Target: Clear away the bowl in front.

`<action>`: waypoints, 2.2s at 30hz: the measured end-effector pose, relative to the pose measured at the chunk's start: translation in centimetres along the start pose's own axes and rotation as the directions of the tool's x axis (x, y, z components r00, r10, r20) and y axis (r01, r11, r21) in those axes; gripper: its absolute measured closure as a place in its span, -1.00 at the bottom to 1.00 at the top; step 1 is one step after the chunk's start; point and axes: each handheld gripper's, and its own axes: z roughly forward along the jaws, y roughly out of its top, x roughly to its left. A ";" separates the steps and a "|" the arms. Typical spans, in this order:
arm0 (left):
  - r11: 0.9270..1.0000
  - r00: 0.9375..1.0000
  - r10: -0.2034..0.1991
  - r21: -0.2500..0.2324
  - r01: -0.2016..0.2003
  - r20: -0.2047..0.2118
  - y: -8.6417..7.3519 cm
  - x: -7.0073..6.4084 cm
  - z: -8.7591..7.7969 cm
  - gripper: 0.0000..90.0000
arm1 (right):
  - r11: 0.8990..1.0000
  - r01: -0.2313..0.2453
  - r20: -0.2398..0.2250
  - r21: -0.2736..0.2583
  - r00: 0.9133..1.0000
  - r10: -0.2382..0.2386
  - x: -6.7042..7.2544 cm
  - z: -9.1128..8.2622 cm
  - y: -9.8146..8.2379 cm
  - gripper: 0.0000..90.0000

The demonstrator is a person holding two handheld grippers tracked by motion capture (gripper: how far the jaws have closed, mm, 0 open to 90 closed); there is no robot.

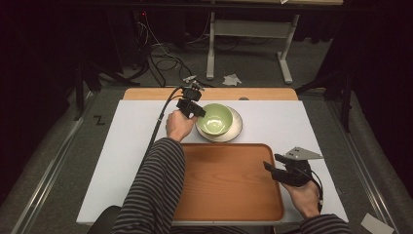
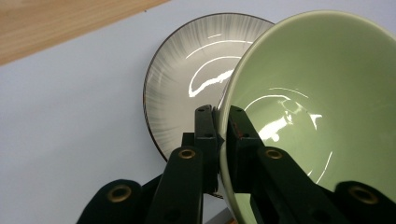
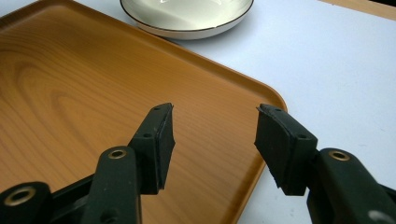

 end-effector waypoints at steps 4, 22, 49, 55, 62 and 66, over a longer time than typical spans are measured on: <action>1.000 1.000 0.021 -0.017 -0.021 0.015 -0.1 -0.5 -1.1 0.89 | 1.000 0.003 0.001 0.001 1.000 -0.003 0.0 0.0 0.0 0.08; 0.994 0.991 0.110 -0.023 -0.108 0.082 -0.9 -2.9 -3.7 0.89 | 1.000 0.014 -0.001 0.008 1.000 -0.014 0.1 0.1 0.0 0.07; 0.987 0.973 0.160 -0.012 -0.160 0.168 -3.8 -4.5 -6.1 0.88 | 1.000 0.018 -0.009 0.016 1.000 -0.018 0.2 0.3 0.0 0.07; 0.986 0.968 0.169 -0.022 -0.167 0.184 -4.5 -4.7 -6.6 0.88 | 1.000 0.016 -0.011 0.017 1.000 -0.015 0.3 0.2 0.0 0.07; 0.987 0.962 0.161 -0.023 -0.160 0.218 -5.6 -4.8 -6.9 0.89 | 1.000 0.023 -0.014 0.019 1.000 -0.023 0.3 0.2 0.0 0.07; 0.988 0.963 0.153 -0.018 -0.153 0.223 -6.1 -4.9 -7.0 0.88 | 1.000 0.017 -0.014 0.017 1.000 -0.017 0.3 0.3 0.0 0.07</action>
